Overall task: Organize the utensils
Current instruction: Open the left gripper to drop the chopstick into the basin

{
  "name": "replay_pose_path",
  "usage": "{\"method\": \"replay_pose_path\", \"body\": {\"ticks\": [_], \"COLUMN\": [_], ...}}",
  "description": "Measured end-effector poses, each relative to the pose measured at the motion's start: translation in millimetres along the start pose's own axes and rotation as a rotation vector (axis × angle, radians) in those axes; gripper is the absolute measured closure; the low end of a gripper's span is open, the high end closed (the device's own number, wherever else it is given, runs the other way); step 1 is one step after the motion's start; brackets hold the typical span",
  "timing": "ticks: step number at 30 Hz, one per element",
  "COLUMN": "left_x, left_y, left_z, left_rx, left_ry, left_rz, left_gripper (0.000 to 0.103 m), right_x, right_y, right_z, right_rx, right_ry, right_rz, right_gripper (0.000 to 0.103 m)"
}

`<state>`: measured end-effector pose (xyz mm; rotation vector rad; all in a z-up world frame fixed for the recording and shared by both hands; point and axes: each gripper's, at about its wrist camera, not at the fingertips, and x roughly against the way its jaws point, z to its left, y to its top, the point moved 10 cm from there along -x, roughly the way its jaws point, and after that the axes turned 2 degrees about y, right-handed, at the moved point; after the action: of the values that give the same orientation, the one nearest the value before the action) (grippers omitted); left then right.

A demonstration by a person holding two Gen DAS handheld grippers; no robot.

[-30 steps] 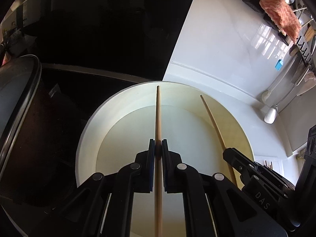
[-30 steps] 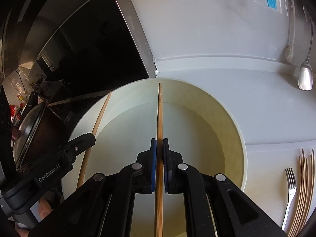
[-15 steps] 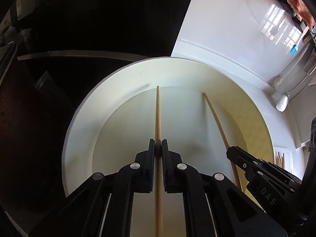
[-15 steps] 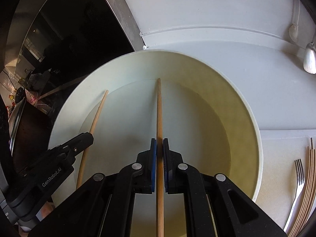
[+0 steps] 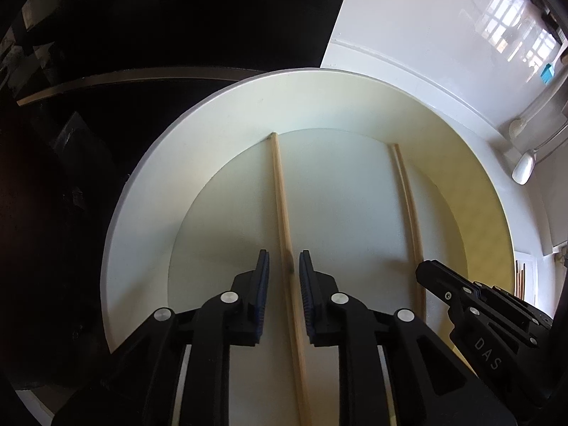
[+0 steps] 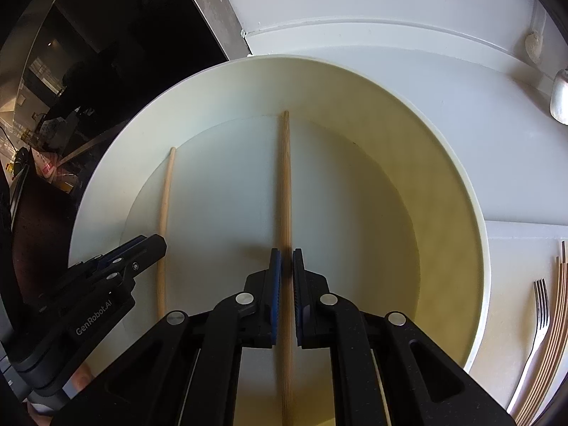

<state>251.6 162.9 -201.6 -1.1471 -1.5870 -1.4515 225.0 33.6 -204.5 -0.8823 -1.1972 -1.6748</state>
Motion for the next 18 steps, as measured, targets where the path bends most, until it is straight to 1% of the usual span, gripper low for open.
{"method": "replay_pose_path", "body": {"ticks": [1,3,7,8,9,10,11,13,15,17,18], "left_x": [0.8,1.6,11.2,14.3,17.2,20.3,23.5,29.2,35.1,40.8,44.3], "left_y": [-0.1,0.9,1.4,1.6,1.6,1.9,2.8,3.1,1.8,0.1,-0.9], "left_z": [1.5,-0.3,0.2,0.0,0.0,0.1,0.1,1.4,4.2,5.5,6.3], "left_rx": [0.004,0.002,-0.004,-0.007,-0.01,-0.011,-0.012,-0.021,-0.023,-0.021,-0.019], "left_ry": [0.001,0.012,0.016,0.017,0.022,0.029,0.031,0.042,0.047,0.06,0.066], "left_rz": [-0.002,-0.011,-0.034,-0.042,-0.048,-0.055,-0.066,-0.078,-0.084,-0.092,-0.097], "left_gripper": [0.076,0.063,0.058,0.055,0.049,0.045,0.043,0.043,0.042,0.042,0.04], "right_x": [0.1,-1.0,6.8,9.9,13.8,18.6,22.7,30.6,40.7,49.0,53.7], "right_y": [-0.1,2.0,1.7,2.3,2.4,3.0,2.1,1.6,-1.3,-2.0,-3.0], "right_z": [-0.3,1.8,2.3,2.2,1.9,1.2,1.7,3.1,3.8,4.4,3.9], "right_rx": [0.002,0.004,0.014,0.016,0.02,0.028,0.038,0.056,0.064,0.064,0.062], "right_ry": [-0.002,-0.001,0.002,0.002,0.0,0.001,0.002,0.0,0.0,0.003,0.0], "right_rz": [0.001,-0.002,-0.027,-0.035,-0.045,-0.055,-0.064,-0.078,-0.095,-0.114,-0.126], "right_gripper": [0.096,0.096,0.095,0.087,0.081,0.074,0.074,0.074,0.07,0.061,0.061]}}
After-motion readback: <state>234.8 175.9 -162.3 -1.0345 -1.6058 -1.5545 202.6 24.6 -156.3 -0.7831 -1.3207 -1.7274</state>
